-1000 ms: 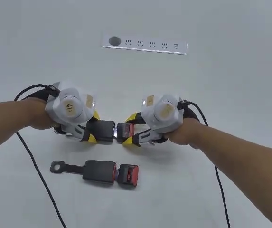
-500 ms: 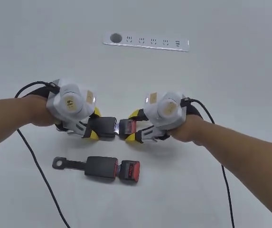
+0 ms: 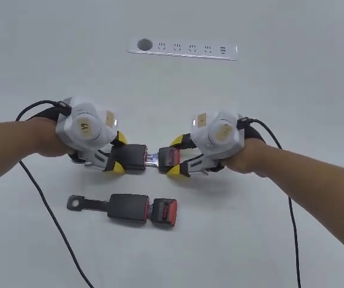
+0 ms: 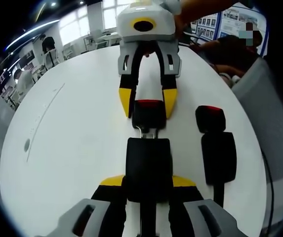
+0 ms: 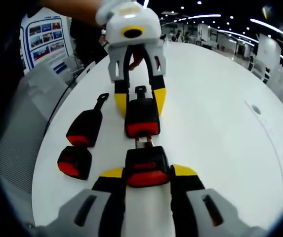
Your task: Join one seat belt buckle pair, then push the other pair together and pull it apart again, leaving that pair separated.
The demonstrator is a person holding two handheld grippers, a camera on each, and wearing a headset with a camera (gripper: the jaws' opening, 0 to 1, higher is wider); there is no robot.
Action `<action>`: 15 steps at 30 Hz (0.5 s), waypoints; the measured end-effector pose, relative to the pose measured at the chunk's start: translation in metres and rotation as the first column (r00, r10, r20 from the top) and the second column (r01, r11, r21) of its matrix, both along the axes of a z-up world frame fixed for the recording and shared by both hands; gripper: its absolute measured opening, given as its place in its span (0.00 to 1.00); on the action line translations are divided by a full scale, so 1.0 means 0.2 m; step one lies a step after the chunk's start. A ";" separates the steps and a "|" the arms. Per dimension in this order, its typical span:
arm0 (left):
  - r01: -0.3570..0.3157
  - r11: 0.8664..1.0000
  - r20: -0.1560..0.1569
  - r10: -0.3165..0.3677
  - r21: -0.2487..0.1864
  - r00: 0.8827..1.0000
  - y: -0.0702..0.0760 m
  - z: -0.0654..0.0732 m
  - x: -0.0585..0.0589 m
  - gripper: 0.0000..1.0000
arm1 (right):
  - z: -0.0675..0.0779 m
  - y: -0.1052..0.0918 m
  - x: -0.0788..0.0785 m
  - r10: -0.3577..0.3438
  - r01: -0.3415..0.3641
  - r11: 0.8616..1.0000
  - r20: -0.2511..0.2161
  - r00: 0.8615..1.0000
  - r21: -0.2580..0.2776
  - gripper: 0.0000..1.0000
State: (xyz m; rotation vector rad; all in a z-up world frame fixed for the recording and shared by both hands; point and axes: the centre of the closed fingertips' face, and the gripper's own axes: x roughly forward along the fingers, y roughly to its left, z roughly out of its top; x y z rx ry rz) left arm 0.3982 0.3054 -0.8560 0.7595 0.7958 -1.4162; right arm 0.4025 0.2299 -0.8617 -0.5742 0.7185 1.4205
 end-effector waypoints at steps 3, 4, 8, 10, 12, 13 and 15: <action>-0.004 1.000 0.001 0.004 -0.004 1.000 0.00 0.00 0.00 0.33 | 0.00 -0.03 0.00 -0.006 0.006 1.000 -0.001 1.000 0.000 0.35; -0.005 1.000 0.001 0.005 -0.005 1.000 0.00 0.00 0.00 0.33 | 0.00 -0.04 0.00 -0.009 0.009 1.000 -0.003 1.000 -0.001 0.35; -0.005 1.000 0.001 0.005 -0.007 1.000 0.00 0.00 0.00 0.33 | 0.00 -0.08 0.00 -0.017 0.017 1.000 -0.002 1.000 -0.009 0.35; -0.009 1.000 0.000 0.009 -0.008 1.000 0.00 0.00 0.00 0.33 | 0.00 -0.11 0.00 -0.021 0.021 1.000 -0.004 1.000 -0.015 0.35; -0.012 1.000 0.001 0.012 -0.008 1.000 0.00 0.00 0.00 0.33 | -0.01 -0.14 -0.01 -0.026 0.026 1.000 -0.004 1.000 -0.016 0.35; -0.013 1.000 0.000 0.013 -0.008 1.000 0.00 0.00 0.00 0.33 | -0.01 -0.16 -0.01 -0.030 0.029 0.999 -0.008 1.000 -0.020 0.35; -0.015 1.000 0.000 0.015 -0.009 1.000 0.00 0.00 0.00 0.34 | 0.00 -0.19 -0.01 -0.033 0.032 0.999 -0.009 0.999 -0.027 0.35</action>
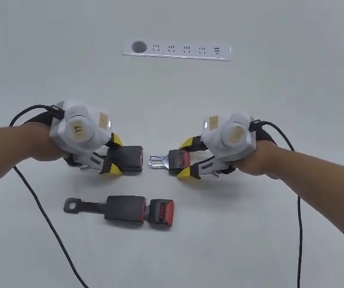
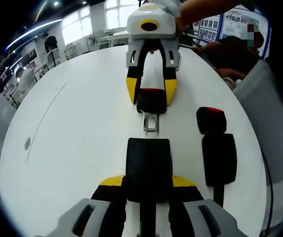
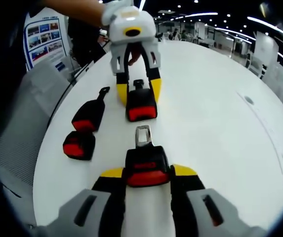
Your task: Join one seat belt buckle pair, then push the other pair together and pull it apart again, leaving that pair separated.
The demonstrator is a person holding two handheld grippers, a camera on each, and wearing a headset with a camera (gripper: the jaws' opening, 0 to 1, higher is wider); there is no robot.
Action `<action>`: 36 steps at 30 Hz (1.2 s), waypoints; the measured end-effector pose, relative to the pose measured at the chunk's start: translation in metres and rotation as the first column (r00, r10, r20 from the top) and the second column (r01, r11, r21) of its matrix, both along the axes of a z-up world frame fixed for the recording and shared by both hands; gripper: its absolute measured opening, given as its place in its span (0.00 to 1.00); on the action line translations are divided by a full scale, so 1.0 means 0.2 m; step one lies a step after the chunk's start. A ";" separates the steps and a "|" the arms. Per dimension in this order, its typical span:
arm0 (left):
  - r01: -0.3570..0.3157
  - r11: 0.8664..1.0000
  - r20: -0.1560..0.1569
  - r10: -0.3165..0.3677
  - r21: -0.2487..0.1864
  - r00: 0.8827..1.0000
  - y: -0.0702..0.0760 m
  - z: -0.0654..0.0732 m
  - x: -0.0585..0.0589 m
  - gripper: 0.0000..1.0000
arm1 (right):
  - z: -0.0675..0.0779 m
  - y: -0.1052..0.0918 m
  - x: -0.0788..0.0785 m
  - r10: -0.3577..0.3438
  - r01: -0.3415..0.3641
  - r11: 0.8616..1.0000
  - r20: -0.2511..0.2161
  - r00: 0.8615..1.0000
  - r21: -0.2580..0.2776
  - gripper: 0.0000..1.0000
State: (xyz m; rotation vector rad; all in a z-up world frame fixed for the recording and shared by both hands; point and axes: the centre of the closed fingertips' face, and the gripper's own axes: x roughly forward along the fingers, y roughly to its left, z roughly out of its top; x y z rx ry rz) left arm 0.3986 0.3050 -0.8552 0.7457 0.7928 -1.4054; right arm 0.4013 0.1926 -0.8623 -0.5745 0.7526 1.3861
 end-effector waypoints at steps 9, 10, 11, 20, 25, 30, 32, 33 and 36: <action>-0.001 1.000 0.000 0.001 0.000 1.000 0.00 0.00 0.00 0.34 | 0.00 -0.14 0.00 -0.035 0.035 0.999 -0.001 0.999 -0.007 0.35; -0.001 1.000 0.000 0.001 -0.001 1.000 0.00 0.00 0.00 0.34 | 0.00 -0.15 0.00 -0.039 0.039 0.999 0.000 0.999 -0.009 0.35; -0.001 1.000 0.000 0.001 -0.001 1.000 0.00 0.00 0.00 0.34 | 0.00 -0.18 0.00 -0.051 0.051 0.999 -0.006 0.999 -0.015 0.35; -0.002 1.000 0.000 0.002 0.000 1.000 0.00 0.00 0.00 0.34 | 0.00 -0.28 -0.01 -0.076 0.076 0.997 -0.011 0.997 -0.020 0.35; -0.003 1.000 0.000 0.003 0.003 1.000 0.00 0.00 0.00 0.34 | 0.00 -0.35 -0.02 -0.088 0.087 0.996 -0.021 0.996 -0.028 0.35; -0.007 1.000 -0.002 0.007 0.003 1.000 0.00 0.00 0.00 0.34 | 0.00 -0.40 -0.04 -0.096 0.095 0.995 -0.016 0.995 -0.034 0.35; -0.006 1.000 -0.001 0.006 0.004 1.000 0.00 0.00 0.00 0.34 | 0.00 -0.42 -0.04 -0.101 0.100 0.994 -0.017 0.995 -0.040 0.35; -0.005 1.000 -0.001 0.005 0.004 1.000 0.00 0.00 0.00 0.34 | 0.00 -0.43 -0.04 -0.100 0.099 0.994 -0.016 0.995 -0.041 0.36; -0.003 1.000 -0.002 0.003 0.005 1.000 0.00 0.00 0.00 0.34 | 0.00 -0.48 -0.06 -0.100 0.099 0.994 -0.015 0.995 -0.048 0.36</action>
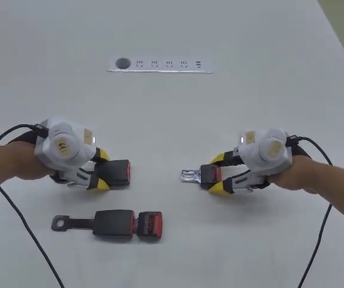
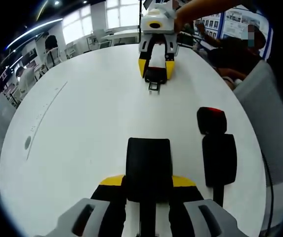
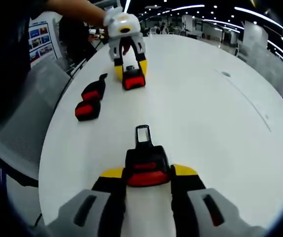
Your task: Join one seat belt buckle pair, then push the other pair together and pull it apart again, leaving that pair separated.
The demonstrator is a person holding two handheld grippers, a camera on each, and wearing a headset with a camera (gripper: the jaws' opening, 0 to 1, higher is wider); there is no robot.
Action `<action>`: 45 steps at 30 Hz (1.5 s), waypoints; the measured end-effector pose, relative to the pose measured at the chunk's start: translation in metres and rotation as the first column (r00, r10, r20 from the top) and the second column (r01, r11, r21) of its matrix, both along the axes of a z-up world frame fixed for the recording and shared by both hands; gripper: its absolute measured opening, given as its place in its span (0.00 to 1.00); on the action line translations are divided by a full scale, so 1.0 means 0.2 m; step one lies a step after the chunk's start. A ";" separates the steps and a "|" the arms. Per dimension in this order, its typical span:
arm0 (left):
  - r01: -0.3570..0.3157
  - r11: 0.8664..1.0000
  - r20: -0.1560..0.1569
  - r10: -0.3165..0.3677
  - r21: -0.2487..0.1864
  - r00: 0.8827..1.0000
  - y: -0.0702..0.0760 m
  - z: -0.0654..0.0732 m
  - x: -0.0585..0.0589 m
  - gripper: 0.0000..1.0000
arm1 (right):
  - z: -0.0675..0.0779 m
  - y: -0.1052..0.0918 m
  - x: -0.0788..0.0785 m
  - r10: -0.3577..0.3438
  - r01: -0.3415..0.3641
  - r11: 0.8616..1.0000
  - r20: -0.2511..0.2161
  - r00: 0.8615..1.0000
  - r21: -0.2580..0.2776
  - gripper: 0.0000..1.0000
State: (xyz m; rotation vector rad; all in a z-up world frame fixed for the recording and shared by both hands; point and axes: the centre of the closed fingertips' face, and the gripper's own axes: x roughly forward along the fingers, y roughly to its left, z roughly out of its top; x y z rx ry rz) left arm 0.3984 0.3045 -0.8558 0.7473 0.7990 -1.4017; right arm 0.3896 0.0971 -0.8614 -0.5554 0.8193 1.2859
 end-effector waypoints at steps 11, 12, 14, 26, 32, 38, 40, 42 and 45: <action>0.001 1.000 0.000 -0.001 0.011 1.000 0.00 0.00 0.00 0.34 | 0.00 -0.12 0.01 -0.038 0.037 0.999 -0.007 0.999 -0.020 0.36; 0.001 1.000 0.001 -0.001 0.014 1.000 0.00 0.00 0.00 0.34 | 0.00 -0.12 0.01 -0.036 0.036 0.999 -0.007 0.999 -0.020 0.36; -0.005 1.000 -0.001 0.005 0.021 1.000 0.00 0.00 0.00 0.34 | -0.01 -0.11 0.01 -0.018 0.018 0.999 -0.003 1.000 -0.029 0.36; -0.224 0.974 -0.064 0.221 -0.046 0.973 -0.02 0.11 0.06 0.55 | 0.08 -0.08 0.08 -0.192 0.190 0.980 0.031 0.981 0.052 0.68; -0.361 0.922 0.002 0.365 -0.136 0.931 0.04 0.22 0.13 0.75 | 0.17 -0.05 0.14 -0.371 0.355 0.923 0.096 0.924 0.150 0.84; -0.539 0.823 -0.041 0.541 -0.182 0.840 0.14 0.30 0.10 0.85 | 0.24 -0.01 0.10 -0.477 0.448 0.873 0.146 0.867 0.192 0.84; -0.566 0.799 -0.035 0.572 -0.204 0.819 0.17 0.33 0.07 0.88 | 0.25 0.02 0.06 -0.477 0.447 0.874 0.161 0.864 0.192 0.85; -0.599 0.772 -0.049 0.604 -0.215 0.796 0.20 0.35 0.03 0.90 | 0.27 0.03 0.03 -0.492 0.459 0.866 0.177 0.852 0.197 0.87; -0.633 0.725 -0.035 0.650 -0.269 0.759 0.24 0.41 -0.01 0.90 | 0.31 0.06 0.01 -0.548 0.505 0.831 0.189 0.815 0.232 0.90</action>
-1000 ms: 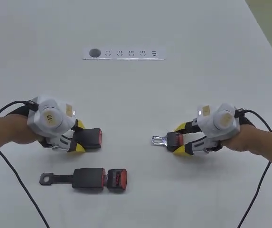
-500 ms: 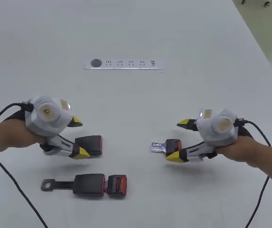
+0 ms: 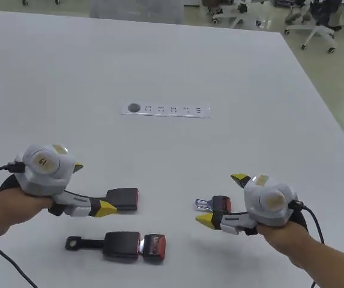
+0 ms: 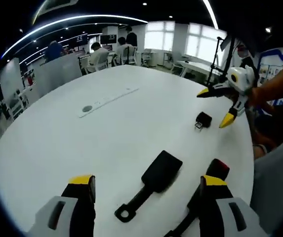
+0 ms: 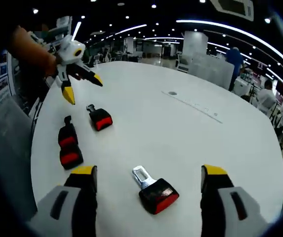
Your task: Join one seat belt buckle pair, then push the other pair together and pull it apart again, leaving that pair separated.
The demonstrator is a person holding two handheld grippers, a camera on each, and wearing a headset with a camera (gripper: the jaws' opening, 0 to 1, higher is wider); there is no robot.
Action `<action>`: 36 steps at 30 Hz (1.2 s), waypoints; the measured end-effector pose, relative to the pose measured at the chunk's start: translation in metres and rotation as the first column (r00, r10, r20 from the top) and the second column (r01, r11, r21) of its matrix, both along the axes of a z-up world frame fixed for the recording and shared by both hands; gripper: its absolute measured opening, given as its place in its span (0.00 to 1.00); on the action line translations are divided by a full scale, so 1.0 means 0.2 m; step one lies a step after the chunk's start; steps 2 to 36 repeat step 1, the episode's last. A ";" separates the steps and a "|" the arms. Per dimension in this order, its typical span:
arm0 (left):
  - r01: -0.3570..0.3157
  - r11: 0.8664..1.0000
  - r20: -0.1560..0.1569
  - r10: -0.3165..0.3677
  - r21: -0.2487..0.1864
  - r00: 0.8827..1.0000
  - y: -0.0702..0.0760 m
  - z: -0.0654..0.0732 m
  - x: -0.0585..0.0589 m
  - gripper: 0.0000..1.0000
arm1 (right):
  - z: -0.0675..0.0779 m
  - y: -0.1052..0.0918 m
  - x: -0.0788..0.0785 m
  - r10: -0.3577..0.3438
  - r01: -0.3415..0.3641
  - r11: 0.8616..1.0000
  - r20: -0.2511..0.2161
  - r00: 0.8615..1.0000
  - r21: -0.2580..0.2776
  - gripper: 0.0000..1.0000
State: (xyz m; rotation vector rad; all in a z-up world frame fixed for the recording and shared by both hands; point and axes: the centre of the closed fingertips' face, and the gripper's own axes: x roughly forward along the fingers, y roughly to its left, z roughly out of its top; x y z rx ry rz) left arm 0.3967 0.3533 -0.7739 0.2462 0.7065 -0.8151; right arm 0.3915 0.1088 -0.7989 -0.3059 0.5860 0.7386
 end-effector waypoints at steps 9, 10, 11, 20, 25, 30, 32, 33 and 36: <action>-0.015 1.000 0.016 0.015 -0.009 1.000 0.01 0.02 -0.01 0.90 | 0.01 0.01 -0.01 -0.011 0.011 1.000 0.003 1.000 0.007 0.91; -0.015 1.000 0.016 0.015 -0.009 1.000 0.01 0.02 -0.01 0.90 | 0.01 0.01 -0.01 -0.011 0.011 1.000 0.003 1.000 0.007 0.91; -0.015 1.000 0.016 0.015 -0.009 1.000 0.01 0.02 -0.01 0.90 | 0.01 0.01 -0.01 -0.011 0.011 1.000 0.003 1.000 0.007 0.91; -0.015 1.000 0.016 0.015 -0.009 1.000 0.01 0.02 -0.01 0.90 | 0.01 0.01 -0.01 -0.011 0.011 1.000 0.003 1.000 0.007 0.91; -0.015 1.000 0.016 0.015 -0.009 1.000 0.01 0.02 -0.01 0.90 | 0.01 0.01 -0.01 -0.011 0.011 1.000 0.003 1.000 0.007 0.91; -0.015 1.000 0.016 0.015 -0.009 1.000 0.01 0.02 -0.01 0.90 | 0.01 0.01 -0.01 -0.011 0.011 1.000 0.003 1.000 0.007 0.91; -0.015 1.000 0.016 0.015 -0.009 1.000 0.01 0.02 -0.01 0.90 | 0.01 0.01 -0.01 -0.011 0.011 1.000 0.003 1.000 0.007 0.91; -0.015 1.000 0.016 0.015 -0.009 1.000 0.01 0.02 -0.01 0.90 | 0.01 0.01 -0.01 -0.011 0.011 1.000 0.003 1.000 0.007 0.91; -0.015 1.000 0.016 0.015 -0.009 1.000 0.01 0.02 -0.01 0.90 | 0.01 0.01 -0.01 -0.011 0.011 1.000 0.003 1.000 0.007 0.91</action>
